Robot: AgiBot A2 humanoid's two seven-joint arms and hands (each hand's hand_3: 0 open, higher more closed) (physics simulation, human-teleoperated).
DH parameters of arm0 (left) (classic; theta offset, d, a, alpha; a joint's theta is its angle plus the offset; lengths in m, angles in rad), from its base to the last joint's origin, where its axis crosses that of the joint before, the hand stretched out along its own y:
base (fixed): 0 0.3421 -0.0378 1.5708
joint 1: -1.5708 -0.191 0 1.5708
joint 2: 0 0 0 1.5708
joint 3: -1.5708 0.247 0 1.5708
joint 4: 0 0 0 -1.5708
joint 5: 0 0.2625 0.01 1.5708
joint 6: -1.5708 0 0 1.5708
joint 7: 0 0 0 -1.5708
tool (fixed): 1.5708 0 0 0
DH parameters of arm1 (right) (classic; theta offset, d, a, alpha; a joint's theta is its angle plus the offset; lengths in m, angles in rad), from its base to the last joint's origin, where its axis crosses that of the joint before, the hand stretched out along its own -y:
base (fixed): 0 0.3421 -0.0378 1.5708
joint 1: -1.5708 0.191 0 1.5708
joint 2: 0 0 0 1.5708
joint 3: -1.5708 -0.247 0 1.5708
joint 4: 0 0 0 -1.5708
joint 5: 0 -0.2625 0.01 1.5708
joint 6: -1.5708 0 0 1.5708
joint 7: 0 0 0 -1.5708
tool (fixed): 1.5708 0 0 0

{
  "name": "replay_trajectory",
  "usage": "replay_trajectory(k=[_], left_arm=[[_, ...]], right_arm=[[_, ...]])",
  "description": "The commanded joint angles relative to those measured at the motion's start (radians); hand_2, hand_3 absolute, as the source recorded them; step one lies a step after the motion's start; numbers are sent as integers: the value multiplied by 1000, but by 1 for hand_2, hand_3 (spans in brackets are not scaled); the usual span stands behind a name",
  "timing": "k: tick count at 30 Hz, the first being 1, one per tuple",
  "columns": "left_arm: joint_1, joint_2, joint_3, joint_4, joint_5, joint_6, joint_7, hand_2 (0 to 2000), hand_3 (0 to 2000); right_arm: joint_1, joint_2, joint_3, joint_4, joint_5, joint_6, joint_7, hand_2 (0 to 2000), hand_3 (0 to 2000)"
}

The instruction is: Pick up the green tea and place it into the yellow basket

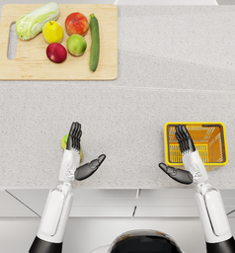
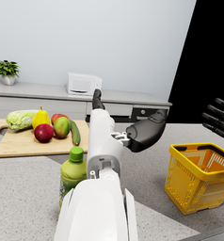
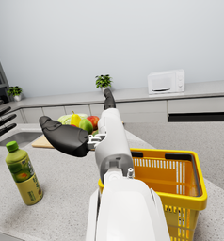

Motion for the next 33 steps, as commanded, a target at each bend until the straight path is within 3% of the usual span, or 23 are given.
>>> replay_trajectory(k=[1,12,14,17,24,30,33], left_arm=[[0,0,0,0,0,0,0,0,0],[2,1,30,16,0,0,0,0,0],[33,22,-26,16,0,-49,-49,0,0],[79,45,-97,19,44,-82,-82,0,0],[73,55,-212,83,343,-99,-99,0,0],[-13,52,-148,196,414,-101,-100,0,0],[-13,57,-128,302,421,-101,-101,0,0]], right_arm=[[0,0,0,0,0,0,0,0,0],[2,-1,30,-16,0,0,0,0,0],[52,-34,-11,17,0,-48,49,0,0],[97,-55,-101,11,0,-81,82,0,0],[58,-61,-257,71,299,-98,99,0,0],[15,-71,-288,131,369,-100,101,0,0],[4,-76,-267,163,376,-100,101,0,0]])
